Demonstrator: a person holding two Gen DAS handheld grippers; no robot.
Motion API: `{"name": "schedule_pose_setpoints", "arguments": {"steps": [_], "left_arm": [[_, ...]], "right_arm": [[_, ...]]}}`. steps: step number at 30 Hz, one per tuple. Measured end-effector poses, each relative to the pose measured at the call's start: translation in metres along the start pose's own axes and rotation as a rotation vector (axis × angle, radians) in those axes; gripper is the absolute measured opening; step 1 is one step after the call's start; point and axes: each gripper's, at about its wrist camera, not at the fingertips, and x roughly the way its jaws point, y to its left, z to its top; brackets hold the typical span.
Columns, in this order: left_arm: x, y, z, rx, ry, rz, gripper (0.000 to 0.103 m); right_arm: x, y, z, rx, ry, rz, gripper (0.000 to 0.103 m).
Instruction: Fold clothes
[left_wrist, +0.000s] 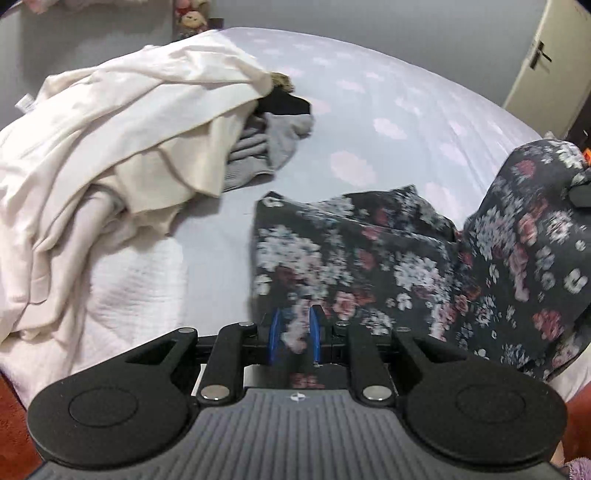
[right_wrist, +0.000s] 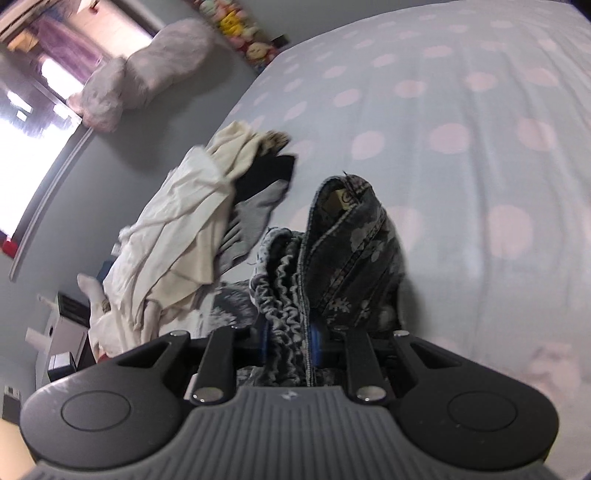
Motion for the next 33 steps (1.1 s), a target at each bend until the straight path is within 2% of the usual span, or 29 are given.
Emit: {"name": "schedule_pose_setpoints", "arguments": {"steps": [6, 19, 25, 29, 33], "left_arm": [[0.000, 0.018, -0.006, -0.039, 0.003, -0.021, 0.015], [0.009, 0.040, -0.011, -0.097, 0.025, -0.033, 0.014], [0.006, 0.042, -0.013, -0.115, 0.025, -0.019, 0.014], [0.004, 0.043, -0.014, -0.127, 0.026, -0.010, 0.015], [0.001, 0.044, -0.016, -0.139, 0.024, -0.001, 0.015]], "right_arm": [[0.055, 0.050, -0.003, -0.039, 0.061, 0.023, 0.022], [0.176, 0.099, -0.043, -0.150, 0.190, -0.089, 0.022], [0.194, 0.097, -0.049, -0.143, 0.204, -0.099, 0.025], [0.190, 0.101, -0.048, -0.138, 0.208, -0.064, 0.042], [0.183, 0.103, -0.049, -0.125, 0.205, -0.034, 0.044]]}}
